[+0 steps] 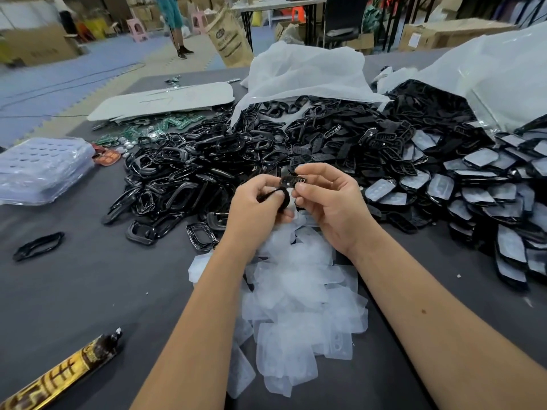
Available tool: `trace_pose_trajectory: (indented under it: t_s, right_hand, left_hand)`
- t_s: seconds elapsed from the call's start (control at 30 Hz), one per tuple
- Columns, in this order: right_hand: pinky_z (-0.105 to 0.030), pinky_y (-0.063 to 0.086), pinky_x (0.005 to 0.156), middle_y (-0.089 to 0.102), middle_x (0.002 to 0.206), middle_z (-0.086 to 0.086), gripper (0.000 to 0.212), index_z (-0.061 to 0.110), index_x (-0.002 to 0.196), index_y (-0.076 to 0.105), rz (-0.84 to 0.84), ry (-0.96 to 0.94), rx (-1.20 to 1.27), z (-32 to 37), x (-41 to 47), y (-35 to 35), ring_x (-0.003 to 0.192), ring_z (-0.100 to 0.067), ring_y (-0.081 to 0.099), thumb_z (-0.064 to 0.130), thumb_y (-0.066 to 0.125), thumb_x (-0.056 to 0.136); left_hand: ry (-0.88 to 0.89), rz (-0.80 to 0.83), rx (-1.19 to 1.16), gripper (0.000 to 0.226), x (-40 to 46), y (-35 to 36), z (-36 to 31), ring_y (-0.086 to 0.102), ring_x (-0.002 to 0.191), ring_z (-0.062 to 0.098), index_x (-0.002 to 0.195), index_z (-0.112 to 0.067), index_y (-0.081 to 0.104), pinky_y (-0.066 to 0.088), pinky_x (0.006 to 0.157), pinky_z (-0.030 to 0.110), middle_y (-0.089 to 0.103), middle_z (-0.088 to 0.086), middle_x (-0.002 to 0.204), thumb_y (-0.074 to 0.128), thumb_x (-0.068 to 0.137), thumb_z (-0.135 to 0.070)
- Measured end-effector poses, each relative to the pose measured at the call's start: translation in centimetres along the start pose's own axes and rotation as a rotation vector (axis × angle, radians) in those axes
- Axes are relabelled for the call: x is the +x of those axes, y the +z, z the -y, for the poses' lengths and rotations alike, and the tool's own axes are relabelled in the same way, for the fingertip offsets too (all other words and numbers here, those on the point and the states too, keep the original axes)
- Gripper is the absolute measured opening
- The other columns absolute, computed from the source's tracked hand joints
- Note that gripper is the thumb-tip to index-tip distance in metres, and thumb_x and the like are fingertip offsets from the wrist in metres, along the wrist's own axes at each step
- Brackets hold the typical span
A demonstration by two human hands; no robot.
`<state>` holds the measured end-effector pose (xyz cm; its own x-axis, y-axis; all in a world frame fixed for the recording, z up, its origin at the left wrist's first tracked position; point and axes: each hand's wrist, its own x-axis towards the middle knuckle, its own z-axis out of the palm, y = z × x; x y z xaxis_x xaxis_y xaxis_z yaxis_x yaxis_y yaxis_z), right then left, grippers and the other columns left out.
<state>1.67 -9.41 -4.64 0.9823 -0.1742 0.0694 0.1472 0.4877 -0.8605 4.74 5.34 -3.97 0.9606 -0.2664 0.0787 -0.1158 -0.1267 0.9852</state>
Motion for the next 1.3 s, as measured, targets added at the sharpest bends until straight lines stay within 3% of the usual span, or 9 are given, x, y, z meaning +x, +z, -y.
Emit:
trace_pose_trajectory:
  t_s: [0.1, 0.23, 0.37, 0.5, 0.77, 0.9, 1.07, 1.2, 1.3]
  right_hand:
    - [-0.020, 0.056, 0.063, 0.066, 0.076, -0.009, 0.024, 0.005, 0.097, 0.070, -0.044, -0.011, 0.015, 0.1, 0.0, 0.1, 0.069, -0.017, 0.068, -0.018, 0.064, 0.089]
    - [-0.018, 0.055, 0.059, 0.068, 0.073, -0.009, 0.019, 0.005, 0.090, 0.067, -0.093, -0.018, 0.026, 0.0, 0.0, 0.2, 0.067, -0.016, 0.071, -0.014, 0.067, 0.089]
    - [-0.019, 0.055, 0.058, 0.069, 0.069, -0.004, 0.017, 0.006, 0.086, 0.070, -0.113, -0.051, 0.013, -0.1, -0.1, 0.3, 0.067, -0.017, 0.070, -0.011, 0.069, 0.090]
    - [-0.020, 0.056, 0.066, 0.071, 0.076, -0.005, 0.016, 0.005, 0.093, 0.075, -0.146, -0.079, -0.024, -0.1, -0.2, 0.3, 0.071, -0.019, 0.072, -0.010, 0.070, 0.089]
    - [-0.022, 0.055, 0.062, 0.071, 0.075, -0.007, 0.014, 0.001, 0.096, 0.070, -0.193, -0.088, -0.067, -0.3, -0.3, 0.5, 0.071, -0.019, 0.073, -0.011, 0.073, 0.088]
    - [-0.021, 0.053, 0.059, 0.070, 0.074, -0.006, 0.015, 0.006, 0.090, 0.072, -0.179, -0.095, -0.102, -0.1, -0.4, 0.7, 0.069, -0.018, 0.069, -0.009, 0.073, 0.089]
    - [-0.022, 0.054, 0.059, 0.070, 0.082, -0.003, 0.015, 0.010, 0.090, 0.069, -0.193, -0.093, -0.118, -0.3, -0.2, 0.6, 0.079, -0.017, 0.068, -0.004, 0.069, 0.094]
    - [-0.027, 0.058, 0.060, 0.077, 0.106, -0.018, 0.010, 0.010, 0.104, 0.050, -0.224, -0.081, 0.049, -0.5, 0.3, 0.3, 0.098, -0.031, 0.077, 0.002, 0.047, 0.108]
    - [-0.024, 0.056, 0.058, 0.078, 0.099, -0.018, 0.009, 0.009, 0.109, 0.046, -0.231, -0.099, 0.047, -0.7, 0.4, 0.0, 0.090, -0.032, 0.078, 0.002, 0.040, 0.110]
  left_hand:
    - [0.002, -0.107, -0.013, 0.014, 0.2, -0.1, 0.1, 0.071, 0.060, 0.018, 0.100, -0.011, 0.064, 0.055, 0.056, 0.028, 0.065, 0.013, 0.082, 0.053, 0.102, -0.003]
    - [0.054, -0.183, -0.018, 0.007, 0.5, -0.3, 0.4, 0.070, 0.065, 0.025, 0.095, -0.010, 0.059, 0.055, 0.063, 0.041, 0.071, 0.012, 0.074, 0.058, 0.101, -0.006]
    - [0.081, -0.300, 0.039, 0.007, 0.8, -0.5, 0.7, 0.068, 0.058, 0.017, 0.092, -0.007, 0.059, 0.053, 0.057, 0.031, 0.075, 0.006, 0.073, 0.064, 0.096, -0.006]
    - [0.029, -0.343, -0.077, 0.010, 0.8, -0.6, 0.8, 0.076, 0.064, 0.024, 0.088, -0.004, 0.057, 0.060, 0.061, 0.031, 0.075, 0.017, 0.081, 0.063, 0.094, 0.002]
    - [0.030, -0.279, -0.125, 0.028, 0.9, -0.7, 0.9, 0.078, 0.071, 0.025, 0.101, -0.015, 0.070, 0.063, 0.081, 0.042, 0.058, -0.006, 0.059, 0.063, 0.086, 0.008]
    - [0.035, -0.276, -0.132, 0.031, 1.2, -0.7, 1.1, 0.078, 0.071, 0.025, 0.098, -0.015, 0.076, 0.063, 0.082, 0.039, 0.054, -0.008, 0.055, 0.062, 0.086, 0.010]
    - [0.010, -0.263, -0.171, 0.037, 1.4, -0.6, 1.3, 0.076, 0.067, 0.024, 0.087, -0.022, 0.080, 0.062, 0.071, 0.029, 0.054, 0.005, 0.067, 0.061, 0.086, 0.011]
    - [-0.013, -0.240, -0.183, 0.040, 1.3, -0.6, 1.3, 0.077, 0.068, 0.024, 0.087, -0.022, 0.080, 0.064, 0.072, 0.031, 0.066, 0.000, 0.068, 0.058, 0.088, 0.012]
    - [-0.026, -0.239, -0.184, 0.043, 1.3, -0.5, 1.2, 0.077, 0.070, 0.026, 0.090, -0.019, 0.080, 0.064, 0.075, 0.032, 0.069, 0.010, 0.081, 0.053, 0.088, 0.013]
